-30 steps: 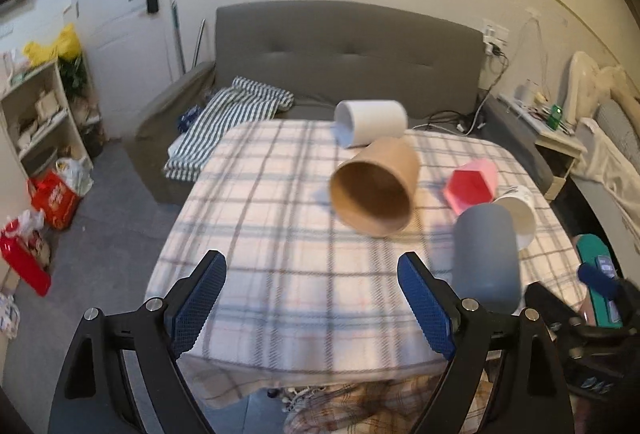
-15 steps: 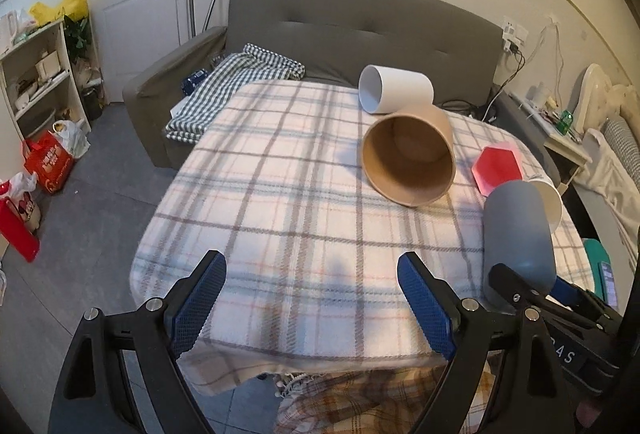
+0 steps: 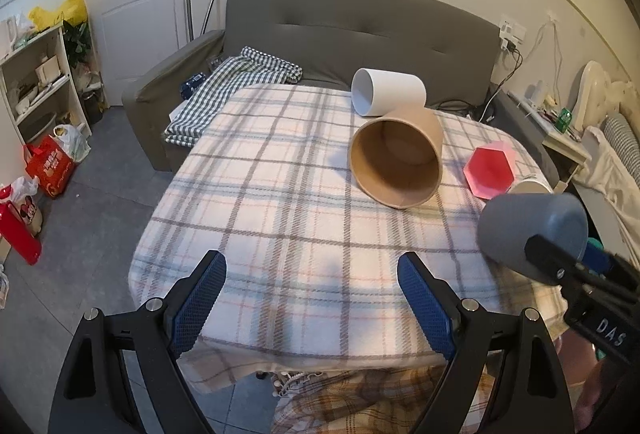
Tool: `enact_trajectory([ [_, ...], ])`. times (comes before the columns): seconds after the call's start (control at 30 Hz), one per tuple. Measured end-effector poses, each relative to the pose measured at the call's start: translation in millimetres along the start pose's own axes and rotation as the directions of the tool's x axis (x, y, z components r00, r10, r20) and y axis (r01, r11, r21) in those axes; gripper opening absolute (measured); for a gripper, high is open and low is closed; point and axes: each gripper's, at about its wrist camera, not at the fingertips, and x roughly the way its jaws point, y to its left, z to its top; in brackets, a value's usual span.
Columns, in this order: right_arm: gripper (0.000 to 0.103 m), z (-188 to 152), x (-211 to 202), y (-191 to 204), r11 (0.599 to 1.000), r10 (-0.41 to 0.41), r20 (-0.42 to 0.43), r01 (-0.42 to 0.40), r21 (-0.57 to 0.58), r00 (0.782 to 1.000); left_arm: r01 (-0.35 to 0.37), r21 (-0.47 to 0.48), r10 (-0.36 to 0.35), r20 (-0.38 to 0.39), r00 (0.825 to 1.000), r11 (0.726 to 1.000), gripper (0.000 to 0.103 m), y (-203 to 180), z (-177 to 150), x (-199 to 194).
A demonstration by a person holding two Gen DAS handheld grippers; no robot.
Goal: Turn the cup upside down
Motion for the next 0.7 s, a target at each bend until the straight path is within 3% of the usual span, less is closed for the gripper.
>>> enact_trajectory([
  [0.43,0.074,15.0,-4.5,6.9,0.994,0.086,0.039,-0.083,-0.07,0.996,-0.005,-0.001,0.005,-0.027,1.0,1.0,0.091,-3.2,-2.6,7.8],
  [0.7,0.074,13.2,6.9,4.6,0.99,0.133,0.023,-0.132,-0.049,0.991,-0.011,-0.007,0.01,-0.05,0.999,1.0,0.09,0.7,-6.5,15.5],
])
